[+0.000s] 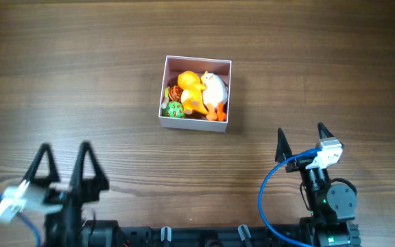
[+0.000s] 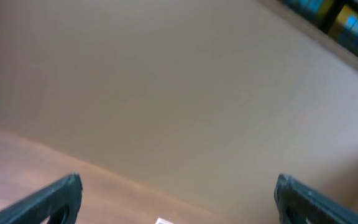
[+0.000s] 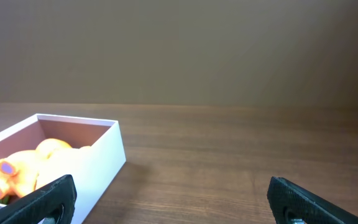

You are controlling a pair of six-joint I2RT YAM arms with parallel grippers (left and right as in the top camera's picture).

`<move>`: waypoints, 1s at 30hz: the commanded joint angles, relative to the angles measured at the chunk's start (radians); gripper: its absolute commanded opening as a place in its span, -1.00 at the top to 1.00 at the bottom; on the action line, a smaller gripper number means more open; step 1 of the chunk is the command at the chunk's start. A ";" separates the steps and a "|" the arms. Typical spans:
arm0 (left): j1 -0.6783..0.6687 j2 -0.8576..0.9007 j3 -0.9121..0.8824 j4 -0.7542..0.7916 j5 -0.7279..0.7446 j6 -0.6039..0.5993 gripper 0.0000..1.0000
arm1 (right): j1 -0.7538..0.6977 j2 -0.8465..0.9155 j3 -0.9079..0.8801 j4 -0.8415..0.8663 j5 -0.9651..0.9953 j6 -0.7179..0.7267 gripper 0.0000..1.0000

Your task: Pack container

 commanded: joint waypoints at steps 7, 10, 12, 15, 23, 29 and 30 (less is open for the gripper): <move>0.008 -0.016 -0.410 0.283 0.051 0.006 -1.00 | -0.004 -0.011 -0.001 0.004 -0.002 -0.010 -0.99; 0.008 -0.016 -0.468 0.322 0.050 0.038 -0.99 | -0.004 -0.011 -0.001 0.004 -0.002 -0.010 -0.99; 0.008 -0.016 -0.495 0.333 0.050 0.070 -0.99 | -0.004 -0.011 -0.001 0.004 -0.002 -0.010 -1.00; 0.008 -0.016 -0.543 0.339 0.050 0.116 -1.00 | -0.004 -0.011 -0.001 0.004 -0.002 -0.010 -0.99; 0.010 -0.016 -0.601 0.339 0.050 0.240 -1.00 | -0.004 -0.011 -0.001 0.004 -0.002 -0.010 -0.99; 0.010 -0.016 -0.613 0.338 0.050 0.383 -0.99 | -0.004 -0.011 -0.001 0.004 -0.002 -0.010 -1.00; 0.010 -0.016 -0.613 0.339 0.050 0.408 -0.99 | -0.004 -0.011 -0.001 0.004 -0.002 -0.010 -1.00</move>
